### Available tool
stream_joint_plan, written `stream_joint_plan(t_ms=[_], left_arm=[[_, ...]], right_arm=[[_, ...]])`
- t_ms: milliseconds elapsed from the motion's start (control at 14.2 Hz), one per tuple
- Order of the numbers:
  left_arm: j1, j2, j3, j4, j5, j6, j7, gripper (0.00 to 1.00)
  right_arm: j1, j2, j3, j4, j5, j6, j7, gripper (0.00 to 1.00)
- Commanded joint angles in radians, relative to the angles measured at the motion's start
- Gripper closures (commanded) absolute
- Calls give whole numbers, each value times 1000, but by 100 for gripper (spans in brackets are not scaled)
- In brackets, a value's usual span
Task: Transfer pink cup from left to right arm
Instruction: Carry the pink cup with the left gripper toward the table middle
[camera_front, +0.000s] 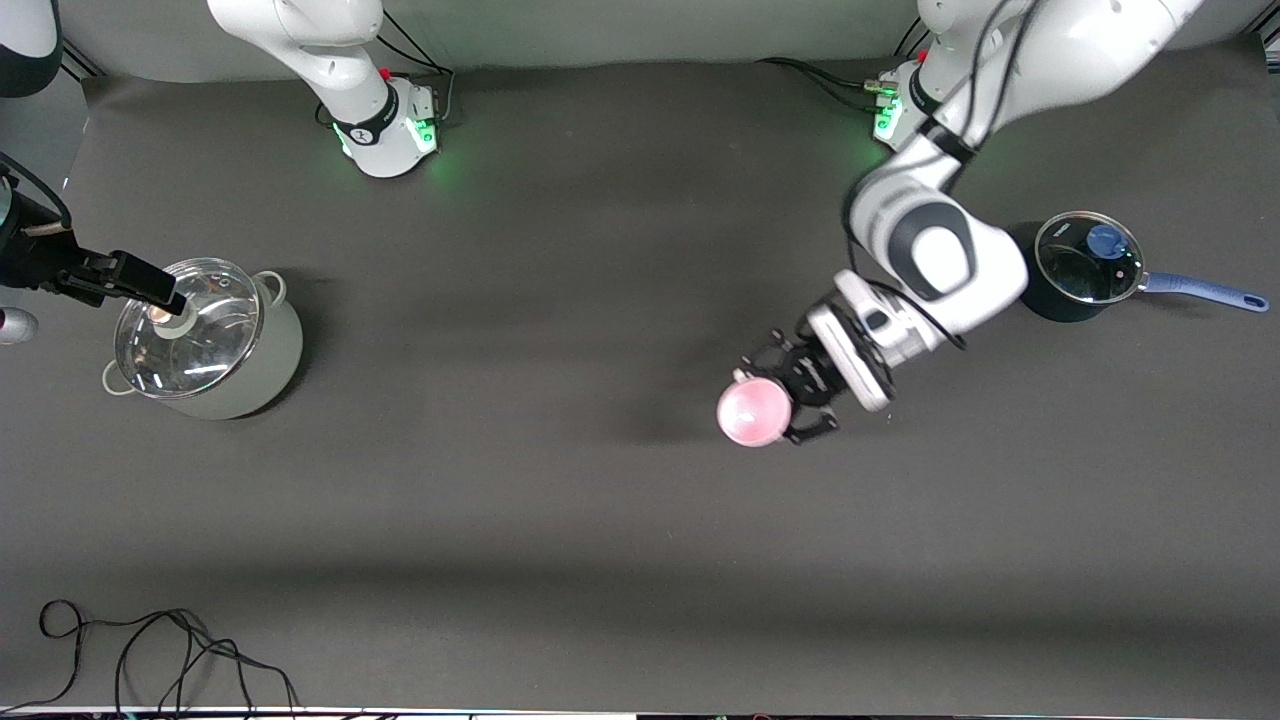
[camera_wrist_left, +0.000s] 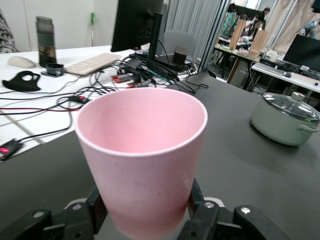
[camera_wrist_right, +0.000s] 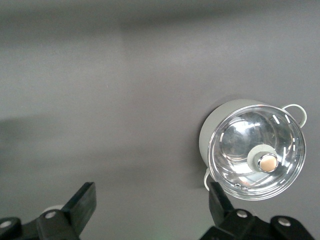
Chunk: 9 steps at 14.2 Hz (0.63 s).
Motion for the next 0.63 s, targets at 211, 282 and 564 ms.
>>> stream_joint_plan(t_ms=[211, 282, 564], left_arm=[[20, -33, -251, -21, -26, 214, -79, 76], [16, -35, -259, -21, -26, 228, -79, 79], [23, -33, -343, 10, -17, 288, -79, 72]], right_arm=[[0, -3, -8, 14, 2, -14, -16, 0], [3, -3, -8, 12, 2, -14, -9, 0], [8, -17, 7, 28, 61, -46, 155, 0]])
